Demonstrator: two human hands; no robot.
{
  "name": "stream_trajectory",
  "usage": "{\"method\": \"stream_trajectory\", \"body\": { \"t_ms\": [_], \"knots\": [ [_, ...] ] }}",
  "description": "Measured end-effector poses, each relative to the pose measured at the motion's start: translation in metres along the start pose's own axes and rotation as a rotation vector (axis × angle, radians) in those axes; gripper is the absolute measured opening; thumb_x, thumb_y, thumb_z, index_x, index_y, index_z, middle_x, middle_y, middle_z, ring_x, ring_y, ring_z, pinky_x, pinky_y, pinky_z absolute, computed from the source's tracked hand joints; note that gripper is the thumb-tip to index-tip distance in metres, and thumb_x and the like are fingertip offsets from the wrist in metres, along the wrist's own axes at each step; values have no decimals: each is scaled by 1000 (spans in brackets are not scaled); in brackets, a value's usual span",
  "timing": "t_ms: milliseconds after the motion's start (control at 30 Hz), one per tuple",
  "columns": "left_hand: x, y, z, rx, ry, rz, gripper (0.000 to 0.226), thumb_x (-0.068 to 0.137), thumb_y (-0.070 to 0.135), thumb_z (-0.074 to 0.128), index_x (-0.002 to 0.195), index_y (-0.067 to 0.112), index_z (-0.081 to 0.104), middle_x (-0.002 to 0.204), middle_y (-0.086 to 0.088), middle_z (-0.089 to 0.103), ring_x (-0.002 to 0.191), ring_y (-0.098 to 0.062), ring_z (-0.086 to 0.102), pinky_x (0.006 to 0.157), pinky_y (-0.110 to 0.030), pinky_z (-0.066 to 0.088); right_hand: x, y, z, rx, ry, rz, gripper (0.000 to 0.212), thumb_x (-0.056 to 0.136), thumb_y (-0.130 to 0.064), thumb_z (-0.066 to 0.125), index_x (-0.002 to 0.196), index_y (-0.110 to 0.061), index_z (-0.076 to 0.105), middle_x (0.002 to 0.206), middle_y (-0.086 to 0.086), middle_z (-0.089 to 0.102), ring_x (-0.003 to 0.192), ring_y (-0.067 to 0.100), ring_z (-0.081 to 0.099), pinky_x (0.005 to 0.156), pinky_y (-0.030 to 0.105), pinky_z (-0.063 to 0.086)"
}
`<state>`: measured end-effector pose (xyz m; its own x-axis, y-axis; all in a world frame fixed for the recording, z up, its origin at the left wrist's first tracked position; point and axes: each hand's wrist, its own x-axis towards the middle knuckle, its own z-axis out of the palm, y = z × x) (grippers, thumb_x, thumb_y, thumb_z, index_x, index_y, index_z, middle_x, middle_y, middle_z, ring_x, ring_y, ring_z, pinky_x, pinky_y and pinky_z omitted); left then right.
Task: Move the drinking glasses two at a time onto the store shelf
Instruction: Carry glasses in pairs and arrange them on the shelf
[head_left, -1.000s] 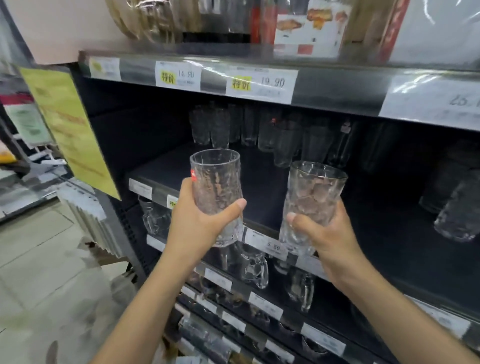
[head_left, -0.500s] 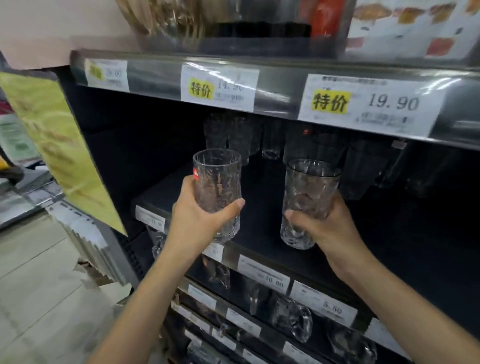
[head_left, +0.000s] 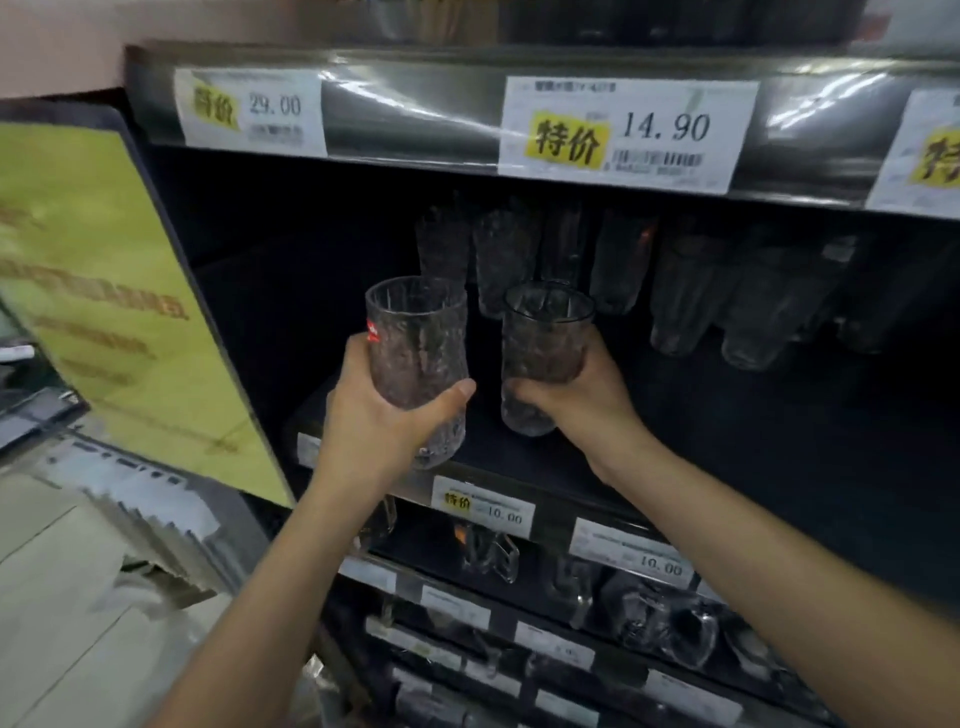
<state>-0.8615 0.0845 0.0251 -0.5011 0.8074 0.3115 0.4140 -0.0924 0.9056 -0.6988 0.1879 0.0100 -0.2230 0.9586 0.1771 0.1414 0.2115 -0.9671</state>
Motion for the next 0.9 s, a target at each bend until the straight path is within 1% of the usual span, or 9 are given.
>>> {"method": "stream_trajectory", "body": {
  "t_ms": [100,233,367,467,567,667,733,800,900],
  "knots": [
    [2,-7,-11,-4,-7,23,61,68,33,87,114,25,48,96,21,59,82,20,57,66,-5,48,11,3,23,3,26,1,64,70,-16,85,124,-24,53,106,-12,68,99,4,65,89,29,54],
    [2,-17,-27,-12,-33,21,63,68,39,86,116,31,45,99,23,58,85,23,55,65,-6,47,27,5,49,15,44,-22,66,72,-15,84,128,-24,50,106,-14,64,99,3,63,86,25,51],
    [1,-27,-39,-36,-22,15,62,66,42,85,112,35,45,99,22,60,87,19,58,67,-10,48,47,9,72,30,21,-21,77,71,-21,86,132,-26,39,115,-12,59,110,11,60,98,36,51],
    [2,-33,-46,-53,-12,19,56,66,41,86,104,42,45,98,24,60,88,19,58,64,-6,49,60,11,89,30,17,-37,79,71,-23,86,133,-25,36,120,-9,59,115,14,59,102,39,49],
    [4,-36,-52,-65,3,19,56,65,41,86,101,47,44,100,24,59,88,19,58,64,-3,47,70,12,105,71,15,-45,71,75,-20,84,129,-28,38,115,-11,61,111,13,61,98,34,51],
    [6,-38,-57,-69,13,20,56,66,40,86,101,48,43,100,24,60,89,19,58,64,-3,47,76,13,120,149,29,-19,65,79,-17,81,132,-25,45,109,-14,63,106,10,64,87,24,53],
    [8,-40,-60,-71,14,21,55,64,42,85,101,47,44,99,24,60,89,17,58,63,-5,48,82,14,128,152,34,-21,66,79,-20,81,135,-27,46,113,-11,65,105,9,63,85,22,52],
    [10,-43,-62,-67,8,23,56,63,45,84,102,47,44,100,24,60,90,16,59,67,-8,48,88,13,135,129,29,-25,67,80,-25,81,137,-27,45,117,-11,63,106,8,62,86,21,51],
    [12,-44,-63,-79,0,17,56,63,46,84,101,49,44,98,25,60,90,17,58,67,-8,47,95,10,141,68,23,-14,68,82,-30,79,138,-22,42,114,-11,59,104,9,60,82,18,50]
  ]
}}
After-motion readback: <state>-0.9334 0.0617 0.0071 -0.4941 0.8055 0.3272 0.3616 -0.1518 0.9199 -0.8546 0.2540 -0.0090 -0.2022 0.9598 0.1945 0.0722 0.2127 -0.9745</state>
